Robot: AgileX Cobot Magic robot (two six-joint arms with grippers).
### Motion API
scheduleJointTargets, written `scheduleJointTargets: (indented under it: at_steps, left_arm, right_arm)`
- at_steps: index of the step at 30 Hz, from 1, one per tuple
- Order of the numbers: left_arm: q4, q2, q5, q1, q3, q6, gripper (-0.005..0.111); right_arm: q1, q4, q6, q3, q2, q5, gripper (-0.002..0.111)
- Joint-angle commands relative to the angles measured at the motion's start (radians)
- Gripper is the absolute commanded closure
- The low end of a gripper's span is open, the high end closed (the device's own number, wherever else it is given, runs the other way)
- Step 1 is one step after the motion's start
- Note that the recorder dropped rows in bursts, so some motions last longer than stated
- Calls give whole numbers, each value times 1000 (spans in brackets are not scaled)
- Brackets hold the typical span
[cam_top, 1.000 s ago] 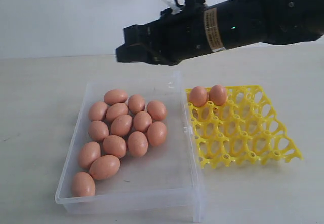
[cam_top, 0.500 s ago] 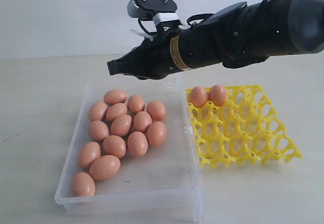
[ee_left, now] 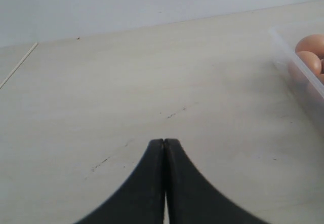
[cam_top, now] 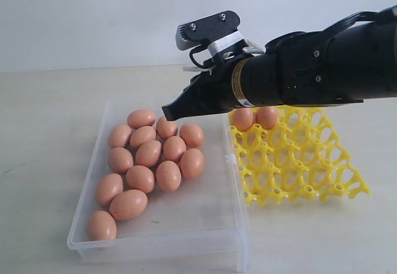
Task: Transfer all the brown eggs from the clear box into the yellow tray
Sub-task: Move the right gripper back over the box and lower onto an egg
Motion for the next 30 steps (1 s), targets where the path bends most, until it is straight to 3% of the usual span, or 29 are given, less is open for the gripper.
scheduleJointTargets:
  at_steps: [1, 3, 5, 9, 11, 13, 17, 20, 23, 26, 30]
  left_arm:
    - [-1, -6, -6, 2, -4, -5, 107]
    - [-1, -6, -6, 2, -4, -5, 107]
    - [-1, -6, -6, 2, -4, -5, 107]
    - [-1, -6, -6, 2, -4, -5, 107]
    - [-1, -6, -6, 2, -4, -5, 107]
    - [-1, -6, -6, 2, -4, -5, 107]
    - [-1, -6, -6, 2, -4, -5, 107]
    - [-1, -6, -6, 2, -4, -5, 107]
    - [-1, -6, -6, 2, -4, -5, 107]
    - [-1, -6, -6, 2, -4, -5, 107]
    - [-1, -6, -6, 2, -4, -5, 107]
  right_arm:
    - [5, 59, -1, -5, -24, -27, 108]
    - [5, 74, 2, -5, -18, -52, 108]
    - [9, 282, -157, -5, -13, -15, 108]
    - [74, 1172, -1262, -33, 5, 130, 108]
    - [81, 1459, -1516, -70, 19, 225, 108]
    - [73, 1534, -1544, -117, 29, 304, 108]
    - [82, 1508, -1502, -236, 61, 491, 108]
    - [82, 1327, -1354, -418, 149, 776, 108]
    - [82, 1287, -1294, -549, 230, 936, 105]
    - [82, 1366, -1311, -699, 338, 1103, 88]
    - [103, 1358, -1308, -846, 458, 1186, 64]
